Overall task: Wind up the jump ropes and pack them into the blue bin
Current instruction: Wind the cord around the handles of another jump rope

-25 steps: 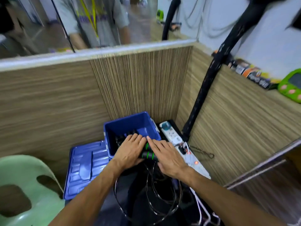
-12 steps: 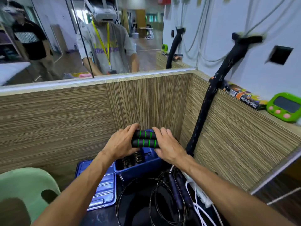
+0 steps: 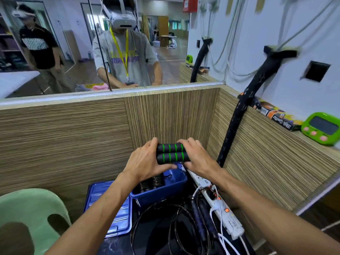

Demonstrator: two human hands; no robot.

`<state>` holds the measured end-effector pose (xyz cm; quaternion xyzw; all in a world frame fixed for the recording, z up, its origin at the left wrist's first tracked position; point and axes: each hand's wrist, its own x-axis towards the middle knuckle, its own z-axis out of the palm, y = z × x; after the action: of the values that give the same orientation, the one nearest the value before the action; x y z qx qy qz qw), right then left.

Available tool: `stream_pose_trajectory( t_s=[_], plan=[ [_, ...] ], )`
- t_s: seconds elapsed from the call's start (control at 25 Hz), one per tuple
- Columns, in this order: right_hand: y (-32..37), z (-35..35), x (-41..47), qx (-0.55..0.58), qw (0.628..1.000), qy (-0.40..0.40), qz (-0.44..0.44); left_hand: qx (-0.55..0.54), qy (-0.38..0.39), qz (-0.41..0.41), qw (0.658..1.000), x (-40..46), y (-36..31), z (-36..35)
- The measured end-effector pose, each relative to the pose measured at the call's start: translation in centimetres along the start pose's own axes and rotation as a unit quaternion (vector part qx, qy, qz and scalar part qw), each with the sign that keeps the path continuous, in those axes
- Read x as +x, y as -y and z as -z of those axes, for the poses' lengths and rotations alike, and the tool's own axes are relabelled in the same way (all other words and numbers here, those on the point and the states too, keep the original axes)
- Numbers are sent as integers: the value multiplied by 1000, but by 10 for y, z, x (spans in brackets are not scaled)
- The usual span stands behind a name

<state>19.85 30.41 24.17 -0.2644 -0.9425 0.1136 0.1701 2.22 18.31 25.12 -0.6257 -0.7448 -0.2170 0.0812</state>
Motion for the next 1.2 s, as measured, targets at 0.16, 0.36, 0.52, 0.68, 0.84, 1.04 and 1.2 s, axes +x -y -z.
stream_pose_trajectory(
  t_s=[0.16, 0.36, 0.52, 0.68, 0.84, 1.04, 1.2],
  plan=[
    [-9, 33, 0, -5, 998, -68, 13, -7, -49, 3, 999, 16, -31, 27],
    [-9, 72, 9, -31, 991, -129, 37, 1, -138, -34, 990, 40, -44, 58],
    [3, 69, 18, -58, 993, -95, 40, -92, -116, -38, 988, 32, -21, 54],
    [13, 50, 26, -35, 997, -67, 34, -202, -96, -14, 975, 2, 15, 34],
    [24, 43, 40, -10, 997, -61, 42, -228, -128, 67, 963, -16, 34, 23],
    [42, 43, 63, 39, 998, -22, 38, -282, -208, 156, 924, -15, 52, 11],
    [55, 39, 76, 43, 998, -6, 47, -458, -166, 215, 847, -15, 38, -13]
  ],
)
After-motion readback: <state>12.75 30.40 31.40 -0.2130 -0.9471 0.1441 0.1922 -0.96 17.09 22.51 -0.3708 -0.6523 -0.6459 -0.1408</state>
